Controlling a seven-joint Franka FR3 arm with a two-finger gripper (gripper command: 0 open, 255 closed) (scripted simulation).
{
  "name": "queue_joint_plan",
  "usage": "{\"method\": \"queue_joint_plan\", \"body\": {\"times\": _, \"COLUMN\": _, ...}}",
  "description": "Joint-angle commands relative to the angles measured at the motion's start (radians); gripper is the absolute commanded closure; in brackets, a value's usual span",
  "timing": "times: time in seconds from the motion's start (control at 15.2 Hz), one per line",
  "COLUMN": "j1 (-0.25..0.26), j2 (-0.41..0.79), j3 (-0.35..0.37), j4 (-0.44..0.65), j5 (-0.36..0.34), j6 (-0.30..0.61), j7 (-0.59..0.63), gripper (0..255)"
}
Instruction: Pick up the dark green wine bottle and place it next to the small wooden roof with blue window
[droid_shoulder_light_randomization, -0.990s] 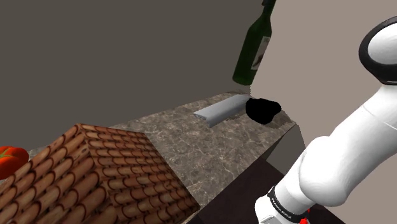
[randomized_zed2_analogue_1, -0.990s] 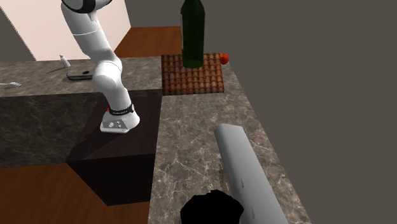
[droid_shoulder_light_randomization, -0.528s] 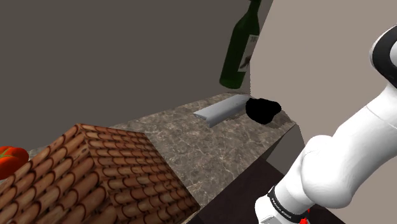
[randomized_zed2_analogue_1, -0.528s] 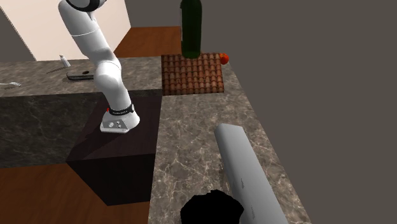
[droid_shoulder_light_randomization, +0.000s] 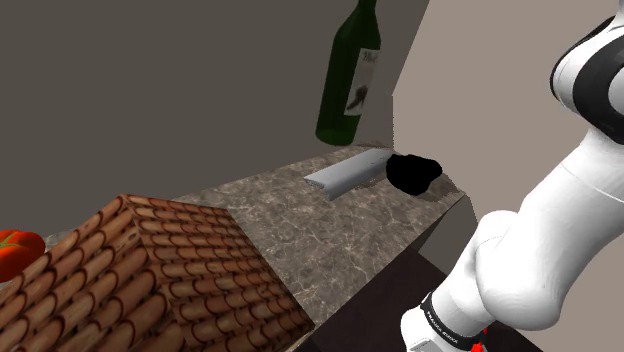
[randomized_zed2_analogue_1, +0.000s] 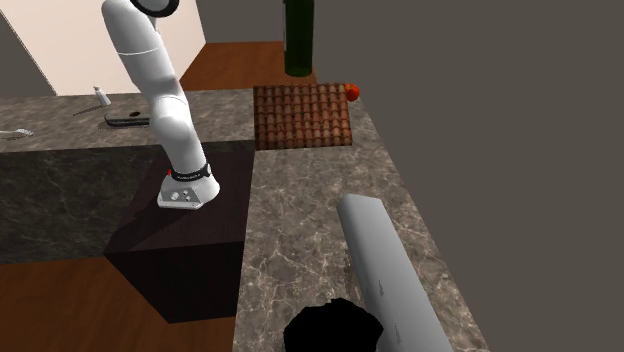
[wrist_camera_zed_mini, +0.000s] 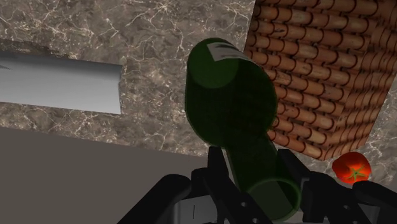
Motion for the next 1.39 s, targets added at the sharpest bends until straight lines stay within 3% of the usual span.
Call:
{"method": "queue_joint_plan", "body": {"times": 0.0, "j1": 0.028, "j2": 0.029, "j3": 0.032, "j4": 0.035, "j5": -0.005, "j6": -0.006, "j7": 0.059, "gripper": 255}}
{"method": "queue_joint_plan", "body": {"times": 0.07, "j1": 0.040, "j2": 0.046, "j3": 0.044, "j4": 0.058, "j5": -0.007, "j6": -0.013, "j7": 0.082, "gripper": 255}}
{"method": "queue_joint_plan", "body": {"times": 0.53, "j1": 0.040, "j2": -0.101, "j3": 0.044, "j4": -0.257, "j5": -0.006, "j6": 0.155, "j7": 0.085, "gripper": 255}}
{"method": "queue_joint_plan", "body": {"times": 1.32, "j1": 0.040, "j2": -0.243, "j3": 0.043, "j4": -0.602, "j5": -0.005, "j6": 0.359, "j7": 0.088, "gripper": 255}}
